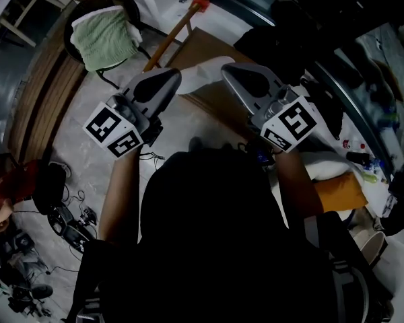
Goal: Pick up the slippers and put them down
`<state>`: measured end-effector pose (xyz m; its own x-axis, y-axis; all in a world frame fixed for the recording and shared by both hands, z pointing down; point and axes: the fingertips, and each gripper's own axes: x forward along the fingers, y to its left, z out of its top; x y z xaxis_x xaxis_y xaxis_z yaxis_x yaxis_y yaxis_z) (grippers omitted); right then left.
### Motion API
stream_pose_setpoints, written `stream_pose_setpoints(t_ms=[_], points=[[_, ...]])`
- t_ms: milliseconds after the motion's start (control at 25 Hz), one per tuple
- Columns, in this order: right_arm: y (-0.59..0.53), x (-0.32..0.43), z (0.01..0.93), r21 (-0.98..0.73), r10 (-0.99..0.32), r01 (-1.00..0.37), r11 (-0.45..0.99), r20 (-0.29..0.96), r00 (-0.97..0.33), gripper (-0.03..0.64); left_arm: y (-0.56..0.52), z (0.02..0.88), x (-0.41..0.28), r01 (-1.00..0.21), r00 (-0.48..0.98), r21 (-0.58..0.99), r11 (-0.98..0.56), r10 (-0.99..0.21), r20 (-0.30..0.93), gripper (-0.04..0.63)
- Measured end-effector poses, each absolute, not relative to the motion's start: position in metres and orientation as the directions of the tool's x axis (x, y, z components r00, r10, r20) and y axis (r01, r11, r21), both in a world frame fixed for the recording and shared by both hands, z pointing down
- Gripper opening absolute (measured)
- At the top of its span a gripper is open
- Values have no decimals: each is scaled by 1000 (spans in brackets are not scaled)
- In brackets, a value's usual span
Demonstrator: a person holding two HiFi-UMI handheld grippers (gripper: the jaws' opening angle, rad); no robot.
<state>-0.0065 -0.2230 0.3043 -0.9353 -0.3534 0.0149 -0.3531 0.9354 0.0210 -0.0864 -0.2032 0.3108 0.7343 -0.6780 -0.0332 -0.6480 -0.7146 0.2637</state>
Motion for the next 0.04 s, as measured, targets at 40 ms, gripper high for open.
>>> stream_pose_setpoints(t_ms=[40], points=[[-223,-10,304,23,-353,-353,936,14,-936,24,-202,312,-89,-647,735,265,-715,-678,-33,14]])
